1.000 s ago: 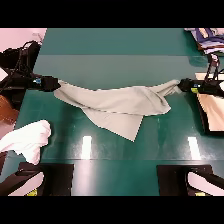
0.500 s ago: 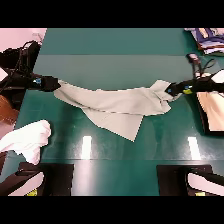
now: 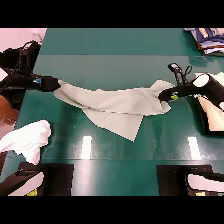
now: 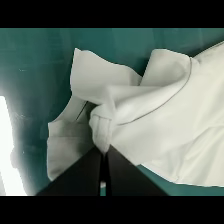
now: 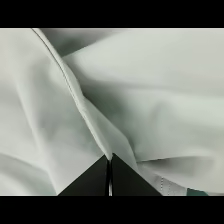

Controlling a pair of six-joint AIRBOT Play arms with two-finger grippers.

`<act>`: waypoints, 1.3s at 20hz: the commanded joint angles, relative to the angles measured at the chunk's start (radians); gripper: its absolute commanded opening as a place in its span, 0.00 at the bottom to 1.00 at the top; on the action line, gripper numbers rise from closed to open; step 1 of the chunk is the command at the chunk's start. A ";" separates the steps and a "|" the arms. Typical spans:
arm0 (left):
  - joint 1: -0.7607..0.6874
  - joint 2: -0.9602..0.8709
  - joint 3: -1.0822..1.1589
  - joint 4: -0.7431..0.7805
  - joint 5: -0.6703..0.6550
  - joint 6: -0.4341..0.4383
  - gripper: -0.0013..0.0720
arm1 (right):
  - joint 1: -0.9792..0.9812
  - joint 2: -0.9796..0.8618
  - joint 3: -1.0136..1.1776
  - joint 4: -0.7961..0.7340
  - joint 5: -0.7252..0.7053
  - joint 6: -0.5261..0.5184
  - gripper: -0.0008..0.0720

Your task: Fold the shirts.

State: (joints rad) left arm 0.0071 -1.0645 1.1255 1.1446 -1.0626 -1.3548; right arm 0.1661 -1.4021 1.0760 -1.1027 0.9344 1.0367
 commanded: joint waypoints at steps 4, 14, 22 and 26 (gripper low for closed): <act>0.000 0.128 0.188 0.008 0.014 -0.010 0.05 | -0.072 0.230 0.087 0.004 -0.024 0.004 0.03; 0.000 0.248 0.981 0.001 -0.024 -0.126 0.05 | -0.231 0.599 0.576 0.003 0.036 0.094 0.03; 0.000 0.245 1.058 -0.139 0.081 -0.168 0.05 | -0.452 0.452 0.929 0.005 0.374 0.154 0.03; 0.000 0.176 0.799 -0.064 0.014 -0.175 0.05 | -0.365 0.256 0.982 0.007 0.433 0.190 0.03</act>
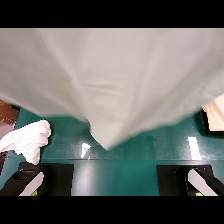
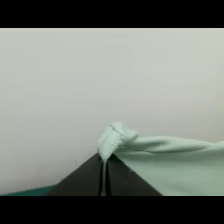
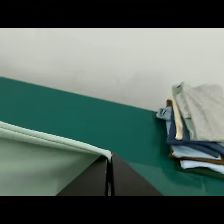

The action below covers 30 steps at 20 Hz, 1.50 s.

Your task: Fold the shirts.

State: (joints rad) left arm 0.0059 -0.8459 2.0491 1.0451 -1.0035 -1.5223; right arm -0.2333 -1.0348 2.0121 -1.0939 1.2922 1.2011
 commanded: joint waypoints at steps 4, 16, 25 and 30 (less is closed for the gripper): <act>0.001 -0.327 -0.185 0.034 -0.280 0.046 0.05 | 0.159 -0.301 -0.116 -0.083 0.109 0.060 0.03; 0.001 -0.971 -0.186 0.034 -0.035 0.108 0.05 | 0.317 -0.718 -0.254 -0.180 -0.250 0.129 0.04; 0.115 -0.899 -0.185 0.103 -0.417 0.108 0.67 | 0.293 -0.670 -0.138 -0.152 -0.035 0.108 0.59; 0.203 -0.689 -0.441 0.185 -0.497 0.080 0.67 | 0.294 -0.485 -0.435 -0.038 -0.005 0.106 0.59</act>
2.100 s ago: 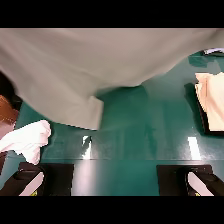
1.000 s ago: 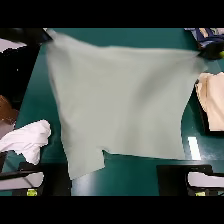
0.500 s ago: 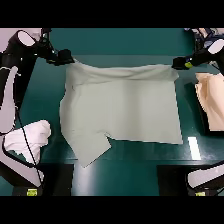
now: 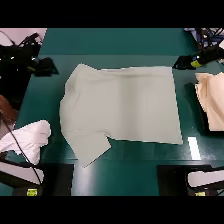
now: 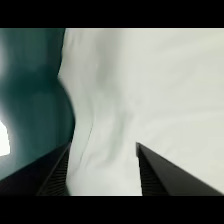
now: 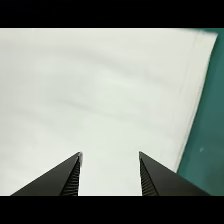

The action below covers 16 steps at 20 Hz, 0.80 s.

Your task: Fold the shirts.

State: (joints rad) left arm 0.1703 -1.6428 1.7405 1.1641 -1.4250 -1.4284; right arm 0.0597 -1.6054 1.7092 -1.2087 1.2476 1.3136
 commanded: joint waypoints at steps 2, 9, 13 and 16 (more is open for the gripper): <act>0.039 0.249 -0.330 0.110 -0.046 -0.031 0.67 | 0.005 0.167 -0.260 0.124 0.038 -0.017 0.59; 0.039 0.635 -0.996 0.080 0.014 -0.048 0.79 | 0.007 0.360 -0.509 0.144 0.016 -0.028 0.80; 0.039 0.683 -1.195 0.016 0.120 -0.064 0.79 | 0.007 0.419 -0.551 0.143 -0.016 -0.028 0.80; 0.039 0.683 -1.248 -0.094 0.256 -0.055 0.79 | 0.007 0.438 -0.550 0.144 -0.017 -0.028 0.80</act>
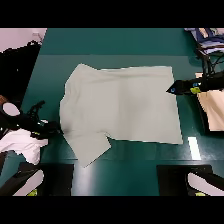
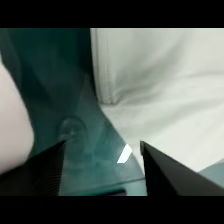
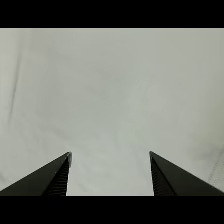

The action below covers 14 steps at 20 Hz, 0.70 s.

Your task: Fold the shirts.

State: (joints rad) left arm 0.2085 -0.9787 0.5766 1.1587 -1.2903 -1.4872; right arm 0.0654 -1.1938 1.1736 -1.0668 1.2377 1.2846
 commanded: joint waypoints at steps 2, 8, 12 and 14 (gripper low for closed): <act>-0.003 0.019 -0.095 -0.126 0.189 0.003 0.79 | 0.001 0.027 -0.015 0.002 0.002 0.001 0.80; -0.139 0.019 -0.096 -0.136 0.272 -0.006 0.49 | -0.002 0.027 -0.015 -0.001 0.031 0.001 0.80; -0.144 0.019 -0.060 -0.142 0.253 -0.005 0.05 | -0.085 0.033 -0.030 -0.040 0.159 0.001 0.80; -0.144 0.027 -0.008 -0.142 0.228 0.003 0.05 | -0.158 0.072 -0.118 -0.103 0.171 0.001 0.80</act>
State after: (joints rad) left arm 0.0727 -0.9581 0.5240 1.0210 -1.0435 -1.4906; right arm -0.0216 -1.1503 1.1183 -1.1049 1.3487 1.2846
